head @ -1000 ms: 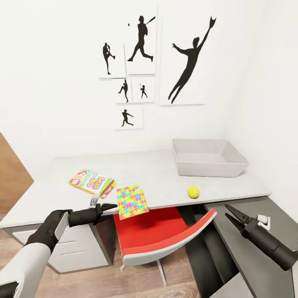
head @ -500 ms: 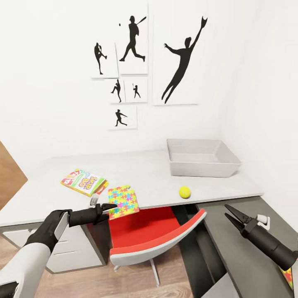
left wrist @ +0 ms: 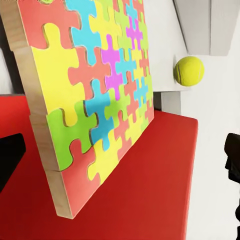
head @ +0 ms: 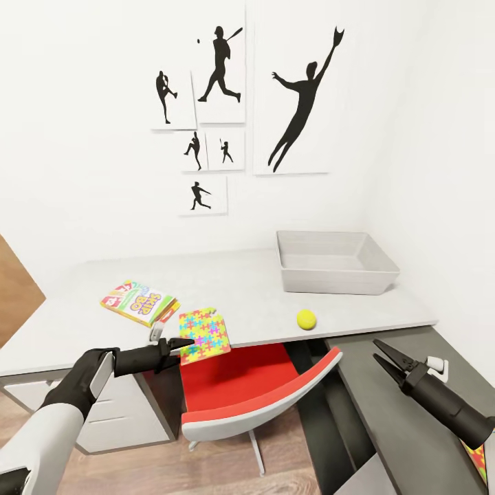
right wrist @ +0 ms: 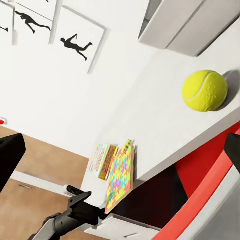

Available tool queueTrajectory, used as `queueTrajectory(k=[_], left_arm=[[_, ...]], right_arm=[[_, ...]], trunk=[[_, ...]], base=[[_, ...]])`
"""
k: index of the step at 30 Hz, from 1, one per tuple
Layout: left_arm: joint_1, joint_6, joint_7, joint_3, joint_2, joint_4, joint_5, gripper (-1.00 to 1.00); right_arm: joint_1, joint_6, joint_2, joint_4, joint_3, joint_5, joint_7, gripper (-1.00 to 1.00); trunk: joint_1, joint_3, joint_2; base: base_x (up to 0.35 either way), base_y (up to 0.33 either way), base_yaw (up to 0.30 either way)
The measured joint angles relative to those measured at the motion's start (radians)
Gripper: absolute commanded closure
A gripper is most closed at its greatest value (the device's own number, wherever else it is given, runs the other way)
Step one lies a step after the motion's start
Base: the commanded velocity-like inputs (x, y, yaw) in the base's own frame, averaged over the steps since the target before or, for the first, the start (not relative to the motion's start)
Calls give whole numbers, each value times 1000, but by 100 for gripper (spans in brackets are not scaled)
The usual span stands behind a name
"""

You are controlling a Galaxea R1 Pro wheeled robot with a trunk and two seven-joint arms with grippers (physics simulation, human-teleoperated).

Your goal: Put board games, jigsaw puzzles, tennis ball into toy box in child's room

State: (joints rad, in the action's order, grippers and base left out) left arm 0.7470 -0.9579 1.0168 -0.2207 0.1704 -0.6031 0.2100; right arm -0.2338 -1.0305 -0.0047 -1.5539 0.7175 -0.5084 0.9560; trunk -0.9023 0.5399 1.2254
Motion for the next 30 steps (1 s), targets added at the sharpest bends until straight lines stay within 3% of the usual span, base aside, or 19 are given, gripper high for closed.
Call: queueTrajectory(k=[12, 13, 21, 30], left_arm=[[0, 0, 0, 0, 2, 0, 0, -100], [-1, 0, 0, 0, 3, 0, 0, 100], [0, -12, -1, -2, 3, 0, 17, 100], [0, -3, -1, 0, 3, 0, 4, 100]], right_arm=[[0, 0, 0, 0, -1, 0, 0, -100], [0, 0, 0, 0, -1, 0, 0, -100], [0, 0, 1, 0, -1, 0, 0, -100], [0, 0, 2, 0, -2, 0, 0, -100]], trunk=[[0, 0, 0], [0, 0, 0], [0, 0, 0], [0, 0, 0]], base=[[0, 0, 0], [0, 0, 0], [0, 0, 0], [0, 0, 0]])
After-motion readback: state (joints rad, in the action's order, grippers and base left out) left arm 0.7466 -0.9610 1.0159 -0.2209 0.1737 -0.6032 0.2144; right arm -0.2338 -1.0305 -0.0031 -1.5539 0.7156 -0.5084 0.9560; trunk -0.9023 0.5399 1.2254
